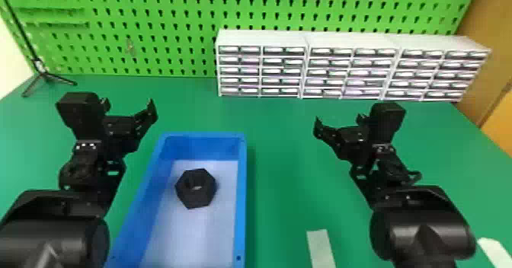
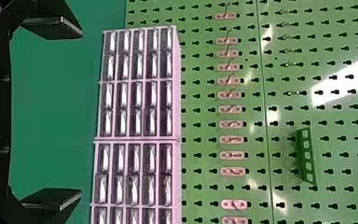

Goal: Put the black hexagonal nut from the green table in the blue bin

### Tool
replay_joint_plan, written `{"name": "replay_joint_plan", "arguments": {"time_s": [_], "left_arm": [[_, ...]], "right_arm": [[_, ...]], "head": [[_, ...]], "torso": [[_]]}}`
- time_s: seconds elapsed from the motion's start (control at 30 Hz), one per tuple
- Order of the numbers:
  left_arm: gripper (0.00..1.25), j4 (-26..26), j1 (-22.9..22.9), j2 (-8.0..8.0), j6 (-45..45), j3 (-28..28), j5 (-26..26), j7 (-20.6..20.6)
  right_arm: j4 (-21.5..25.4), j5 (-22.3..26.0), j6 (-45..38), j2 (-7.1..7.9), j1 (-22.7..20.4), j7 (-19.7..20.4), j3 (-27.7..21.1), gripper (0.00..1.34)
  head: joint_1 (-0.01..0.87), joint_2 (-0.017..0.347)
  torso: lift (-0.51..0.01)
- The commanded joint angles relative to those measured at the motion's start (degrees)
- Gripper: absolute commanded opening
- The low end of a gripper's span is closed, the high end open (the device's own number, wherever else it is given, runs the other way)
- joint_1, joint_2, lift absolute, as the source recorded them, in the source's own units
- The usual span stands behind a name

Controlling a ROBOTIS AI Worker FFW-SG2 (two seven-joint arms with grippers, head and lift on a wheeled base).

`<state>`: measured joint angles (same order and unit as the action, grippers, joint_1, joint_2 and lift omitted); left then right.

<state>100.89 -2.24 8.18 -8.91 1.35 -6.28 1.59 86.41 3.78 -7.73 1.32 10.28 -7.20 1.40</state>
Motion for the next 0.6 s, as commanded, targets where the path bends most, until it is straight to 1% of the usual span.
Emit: {"name": "replay_joint_plan", "arguments": {"time_s": [0.0, 0.57], "left_arm": [[0.95, 0.0, 0.0, -0.01, 0.0, 0.1, 1.2, -0.5], [0.95, -0.8, 0.3, -0.01, 1.5, 0.1, 1.4, -0.4]], "right_arm": [[0.0, 0.2, 0.0, 0.0, 0.0, 0.0, 0.0, 1.23], [-0.2, 0.3, 0.0, 0.0, 0.2, 0.0, -0.3, 1.23]], "head": [[0.683, 0.028], [0.683, 0.028]], "torso": [[-0.096], [-0.096]]}}
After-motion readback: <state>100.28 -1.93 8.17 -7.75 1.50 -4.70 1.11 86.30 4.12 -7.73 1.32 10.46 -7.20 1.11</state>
